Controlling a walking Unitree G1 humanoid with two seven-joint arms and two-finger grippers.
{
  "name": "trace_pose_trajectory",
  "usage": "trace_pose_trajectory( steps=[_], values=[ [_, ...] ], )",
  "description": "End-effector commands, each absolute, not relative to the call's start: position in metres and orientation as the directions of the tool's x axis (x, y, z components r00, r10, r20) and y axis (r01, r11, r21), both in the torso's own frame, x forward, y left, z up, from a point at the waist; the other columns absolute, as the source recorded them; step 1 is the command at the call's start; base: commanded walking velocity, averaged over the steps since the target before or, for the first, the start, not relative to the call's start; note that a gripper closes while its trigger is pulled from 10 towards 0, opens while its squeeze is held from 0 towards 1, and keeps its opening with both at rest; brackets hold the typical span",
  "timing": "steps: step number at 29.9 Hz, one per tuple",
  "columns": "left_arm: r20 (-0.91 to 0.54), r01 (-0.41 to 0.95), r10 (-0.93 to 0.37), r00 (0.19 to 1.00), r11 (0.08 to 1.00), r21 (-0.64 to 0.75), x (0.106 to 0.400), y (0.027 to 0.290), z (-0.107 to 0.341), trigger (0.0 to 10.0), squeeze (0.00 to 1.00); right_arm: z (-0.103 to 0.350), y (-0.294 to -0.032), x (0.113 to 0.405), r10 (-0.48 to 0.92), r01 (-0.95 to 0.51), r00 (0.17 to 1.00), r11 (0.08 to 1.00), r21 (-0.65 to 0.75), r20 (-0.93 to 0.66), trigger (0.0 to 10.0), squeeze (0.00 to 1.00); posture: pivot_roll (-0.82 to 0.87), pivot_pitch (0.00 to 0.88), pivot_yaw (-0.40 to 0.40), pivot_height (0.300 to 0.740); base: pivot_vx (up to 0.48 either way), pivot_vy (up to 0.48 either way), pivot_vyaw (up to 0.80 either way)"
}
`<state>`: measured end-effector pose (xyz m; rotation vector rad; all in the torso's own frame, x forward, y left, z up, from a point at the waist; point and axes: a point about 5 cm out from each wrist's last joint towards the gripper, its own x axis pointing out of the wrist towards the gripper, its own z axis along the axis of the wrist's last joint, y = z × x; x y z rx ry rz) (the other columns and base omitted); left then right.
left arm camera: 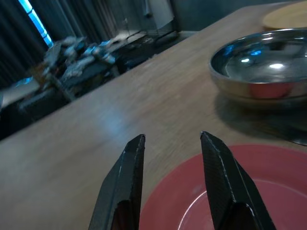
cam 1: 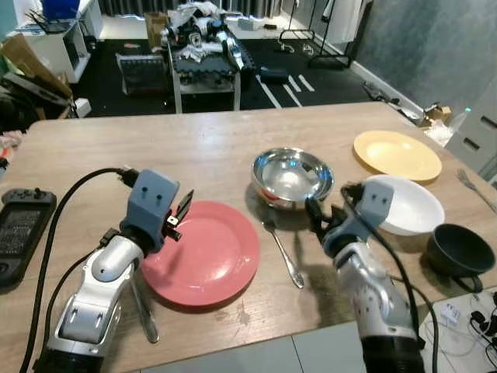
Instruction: Setting the table
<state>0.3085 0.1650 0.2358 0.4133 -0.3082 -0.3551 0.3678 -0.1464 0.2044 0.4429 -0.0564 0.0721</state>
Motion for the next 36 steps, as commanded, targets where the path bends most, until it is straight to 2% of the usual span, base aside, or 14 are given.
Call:
trace_pose_trajectory(
  steps=[1,6,9,11,15,20,22,23,24,26,27,36],
  values=[
    [0.205,0.319,-0.450,0.869,0.827,0.462,0.302,0.162,0.237,10.0,0.00,0.196,-0.149,0.369,0.052,-0.060,0.998,0.892,0.449,0.031,10.0,0.00,0.13,0.192,-0.014,0.740,0.000,0.000,0.00],
    [0.158,0.460,-0.586,0.795,0.751,0.473,0.288,0.172,0.261,10.0,0.00,0.208,-0.151,0.378,0.048,-0.064,0.998,0.896,0.440,0.046,10.0,0.00,0.15,0.216,-0.029,0.740,0.000,0.000,0.00],
    [0.150,0.481,-0.610,0.778,0.732,0.482,0.285,0.173,0.267,10.0,0.00,0.209,-0.153,0.379,0.045,-0.057,0.998,0.901,0.429,0.038,10.0,0.00,0.15,0.223,-0.034,0.740,0.000,0.000,0.00],
    [0.143,0.520,-0.659,0.738,0.692,0.501,0.279,0.175,0.282,10.0,0.00,0.201,-0.156,0.383,0.011,0.000,1.000,0.931,0.366,-0.027,10.0,0.00,0.15,0.237,-0.042,0.740,0.000,0.000,0.00],
    [0.144,0.530,-0.672,0.727,0.681,0.504,0.277,0.175,0.286,10.0,0.00,0.199,-0.157,0.385,-0.003,0.020,0.999,0.940,0.341,-0.049,10.0,0.00,0.15,0.237,-0.042,0.740,0.000,0.000,0.00],
    [0.172,0.533,-0.672,0.721,0.695,0.482,0.273,0.173,0.291,10.0,0.00,0.180,-0.152,0.388,-0.005,0.057,0.987,0.947,0.315,-0.163,10.0,0.00,0.15,0.250,-0.053,0.740,0.000,0.000,0.00],
    [0.170,0.530,-0.663,0.729,0.705,0.471,0.272,0.173,0.289,10.0,0.00,0.172,-0.146,0.388,0.054,0.046,0.974,0.904,0.425,-0.220,10.0,0.00,0.15,0.251,-0.056,0.740,0.000,0.000,0.00],
    [0.170,0.530,-0.663,0.729,0.705,0.471,0.272,0.173,0.289,10.0,0.00,0.172,-0.146,0.388,0.054,0.046,0.974,0.904,0.425,-0.220,10.0,0.00,0.15,0.251,-0.056,0.740,0.000,0.000,0.00],
    [0.167,0.525,-0.652,0.740,0.714,0.462,0.273,0.175,0.288,10.0,0.00,0.171,-0.144,0.388,0.100,0.026,0.971,0.859,0.512,-0.217,3.0,0.00,0.14,0.249,-0.054,0.740,0.000,0.000,0.00],
    [0.166,0.524,-0.649,0.743,0.717,0.458,0.273,0.175,0.288,10.0,0.00,0.172,-0.145,0.388,0.108,0.021,0.972,0.847,0.532,-0.211,3.0,0.00,0.14,0.248,-0.053,0.740,0.000,0.000,0.00],
    [0.163,0.523,-0.645,0.747,0.721,0.455,0.273,0.176,0.288,10.0,0.00,0.174,-0.146,0.389,0.110,0.016,0.975,0.833,0.553,-0.194,0.0,0.00,0.14,0.248,-0.052,0.740,0.000,0.000,0.00],
    [0.164,0.502,-0.618,0.769,0.743,0.444,0.277,0.179,0.287,10.0,0.00,0.181,-0.150,0.389,0.106,-0.014,0.988,0.795,0.607,-0.116,0.0,0.00,0.14,0.237,-0.041,0.740,0.000,0.000,0.00]
  ],
)
